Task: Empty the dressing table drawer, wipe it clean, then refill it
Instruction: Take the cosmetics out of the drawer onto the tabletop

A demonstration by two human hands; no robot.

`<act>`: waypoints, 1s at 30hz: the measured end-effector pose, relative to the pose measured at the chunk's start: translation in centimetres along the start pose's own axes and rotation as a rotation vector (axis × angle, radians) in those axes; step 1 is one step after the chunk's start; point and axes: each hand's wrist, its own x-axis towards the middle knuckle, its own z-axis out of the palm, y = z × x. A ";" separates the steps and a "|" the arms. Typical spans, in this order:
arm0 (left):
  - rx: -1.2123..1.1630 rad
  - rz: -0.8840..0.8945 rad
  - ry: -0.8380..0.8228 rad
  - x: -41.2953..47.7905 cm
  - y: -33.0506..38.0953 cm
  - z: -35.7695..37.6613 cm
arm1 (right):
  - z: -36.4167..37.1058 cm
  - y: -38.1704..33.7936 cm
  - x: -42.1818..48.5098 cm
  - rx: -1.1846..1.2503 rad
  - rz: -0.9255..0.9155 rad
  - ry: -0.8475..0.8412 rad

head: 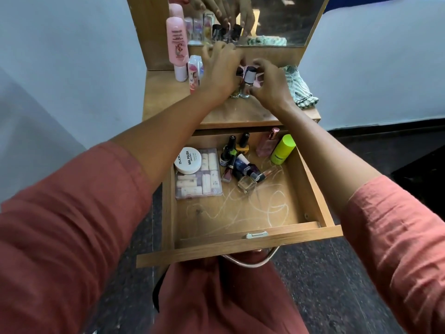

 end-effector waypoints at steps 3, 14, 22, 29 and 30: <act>-0.078 0.023 0.072 -1.5 0.4 0.0 | -0.4 0.2 -1.3 -0.004 -0.022 0.057; -0.304 0.133 0.123 -9.5 0.1 3.7 | -0.3 2.5 -7.3 0.050 0.104 0.017; -0.268 -0.092 -0.386 -15.2 1.1 7.6 | 3.4 5.2 -13.5 -0.053 0.311 -0.269; -0.188 -0.154 -0.255 -16.4 1.6 9.2 | 4.9 5.8 -14.7 -0.036 0.313 -0.270; -0.199 -0.216 -0.226 -16.3 1.5 9.2 | 5.0 5.9 -14.7 -0.024 0.312 -0.253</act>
